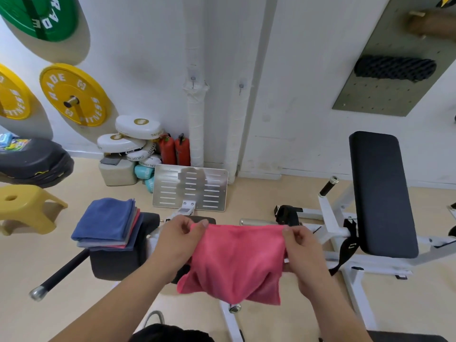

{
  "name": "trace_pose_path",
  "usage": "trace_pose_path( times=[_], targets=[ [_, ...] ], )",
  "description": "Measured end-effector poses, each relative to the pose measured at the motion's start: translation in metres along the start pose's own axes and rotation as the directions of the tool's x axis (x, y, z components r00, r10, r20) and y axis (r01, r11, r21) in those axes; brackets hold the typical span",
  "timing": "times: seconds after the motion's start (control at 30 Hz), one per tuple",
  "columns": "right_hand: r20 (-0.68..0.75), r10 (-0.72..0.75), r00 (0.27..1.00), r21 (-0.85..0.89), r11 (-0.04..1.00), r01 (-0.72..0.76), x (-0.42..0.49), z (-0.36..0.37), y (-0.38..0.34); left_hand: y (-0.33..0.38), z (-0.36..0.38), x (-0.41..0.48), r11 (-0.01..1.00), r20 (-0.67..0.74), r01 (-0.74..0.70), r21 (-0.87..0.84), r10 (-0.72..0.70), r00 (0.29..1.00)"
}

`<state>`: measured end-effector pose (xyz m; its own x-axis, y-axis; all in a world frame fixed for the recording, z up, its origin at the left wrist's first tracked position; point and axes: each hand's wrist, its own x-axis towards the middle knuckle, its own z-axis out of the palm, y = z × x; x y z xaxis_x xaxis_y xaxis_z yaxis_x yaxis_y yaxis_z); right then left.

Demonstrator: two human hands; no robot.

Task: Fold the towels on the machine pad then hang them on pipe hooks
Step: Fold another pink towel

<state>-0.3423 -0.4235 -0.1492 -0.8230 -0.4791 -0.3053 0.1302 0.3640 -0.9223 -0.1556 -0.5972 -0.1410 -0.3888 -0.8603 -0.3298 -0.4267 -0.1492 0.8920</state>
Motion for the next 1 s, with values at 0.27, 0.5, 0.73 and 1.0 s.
trace_pose_path(
  times=[0.27,0.5,0.73,1.0],
  targets=[
    [0.164,-0.183,0.969,0.039,0.983,0.179,-0.061,0.053,-0.02,0.017,0.032,-0.052,0.977,0.208,-0.021,-0.214,0.066,0.976],
    [0.098,-0.249,0.963,-0.006,0.968,0.251,-0.066,0.05,-0.018,0.015,0.019,-0.058,0.929,0.228,0.063,-0.364,0.023,0.973],
    [0.13,-0.283,0.95,-0.058,0.955,0.293,-0.069,0.057,-0.011,0.011,0.021,-0.061,0.951,0.229,-0.016,-0.31,0.091,0.969],
    [0.24,-0.323,0.915,-0.1,0.93,0.354,-0.065,0.054,-0.006,0.007,0.025,-0.066,0.964,0.179,-0.145,-0.221,0.187,0.966]
  ],
)
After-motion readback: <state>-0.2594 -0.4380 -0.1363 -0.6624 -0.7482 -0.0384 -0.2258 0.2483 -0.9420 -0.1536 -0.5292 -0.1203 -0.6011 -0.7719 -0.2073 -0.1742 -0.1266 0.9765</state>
